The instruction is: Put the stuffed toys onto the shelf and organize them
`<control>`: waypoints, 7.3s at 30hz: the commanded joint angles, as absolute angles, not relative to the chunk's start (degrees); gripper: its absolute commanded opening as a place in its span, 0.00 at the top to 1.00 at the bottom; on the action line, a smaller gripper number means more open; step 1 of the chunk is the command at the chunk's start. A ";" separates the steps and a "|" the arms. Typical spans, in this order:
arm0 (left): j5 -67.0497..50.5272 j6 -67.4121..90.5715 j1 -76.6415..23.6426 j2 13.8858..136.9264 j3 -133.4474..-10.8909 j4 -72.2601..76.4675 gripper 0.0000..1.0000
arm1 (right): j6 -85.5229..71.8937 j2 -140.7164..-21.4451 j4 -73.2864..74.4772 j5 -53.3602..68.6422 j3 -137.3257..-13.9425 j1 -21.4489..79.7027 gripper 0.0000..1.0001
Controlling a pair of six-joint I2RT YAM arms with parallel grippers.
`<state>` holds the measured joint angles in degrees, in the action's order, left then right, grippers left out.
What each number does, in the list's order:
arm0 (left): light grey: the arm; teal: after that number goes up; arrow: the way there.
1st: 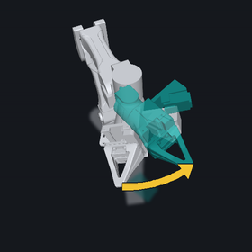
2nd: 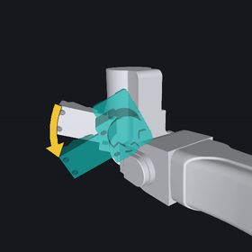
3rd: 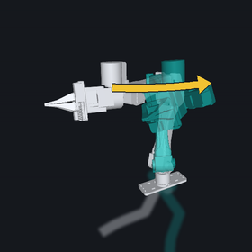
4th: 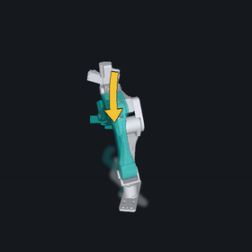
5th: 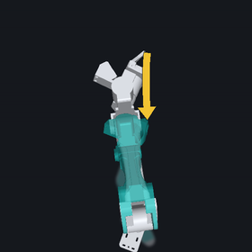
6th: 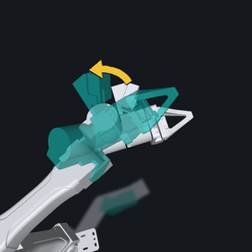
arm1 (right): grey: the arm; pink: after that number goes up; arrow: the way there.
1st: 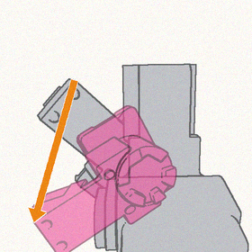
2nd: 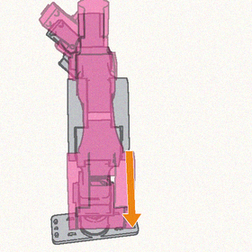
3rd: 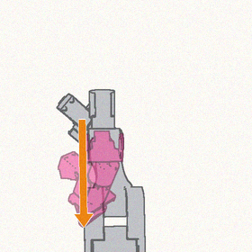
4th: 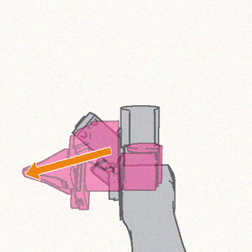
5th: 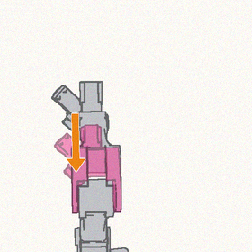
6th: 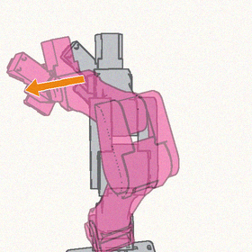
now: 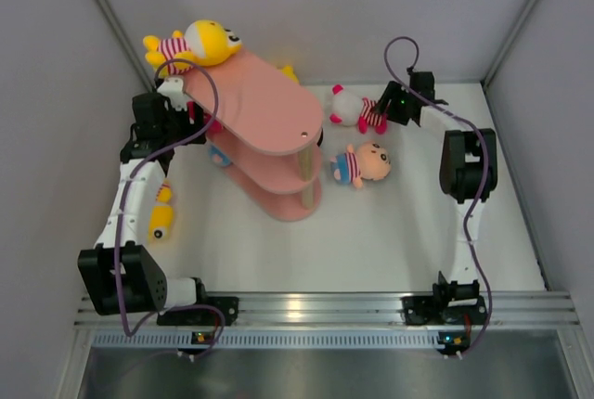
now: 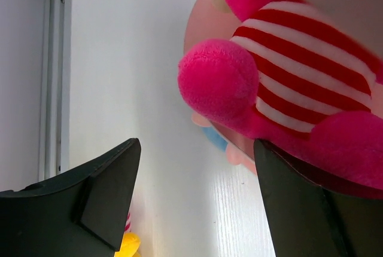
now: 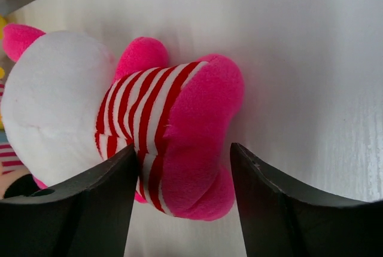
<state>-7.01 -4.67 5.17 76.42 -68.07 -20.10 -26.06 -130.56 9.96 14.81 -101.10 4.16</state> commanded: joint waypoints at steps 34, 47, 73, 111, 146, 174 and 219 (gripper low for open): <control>-24.67 -18.54 5.63 38.15 -65.82 -52.99 0.14 | 21.69 -40.62 26.61 -15.31 -67.33 42.61 1.00; -58.00 -13.19 6.68 39.02 -76.20 -59.50 0.09 | 23.37 -49.56 14.33 -7.38 -67.32 70.29 1.00; -67.94 -18.19 6.68 40.17 -69.70 -59.41 0.89 | 29.71 -72.69 1.93 4.39 -77.78 77.96 1.00; -80.16 -33.40 6.24 38.50 -66.00 -59.85 1.00 | -17.40 -76.64 7.47 50.54 -78.13 52.38 0.58; 6.33 -24.43 8.44 33.57 -67.15 -57.13 0.09 | 27.58 -98.96 25.41 -44.99 -109.96 82.53 1.00; 2.55 -24.78 8.70 32.61 -65.57 -57.22 0.09 | 33.66 -115.66 17.49 -43.77 -106.69 71.63 1.00; 1.32 -25.23 8.88 32.34 -64.69 -57.30 0.09 | 37.00 -107.75 11.25 -51.86 -89.47 68.82 0.87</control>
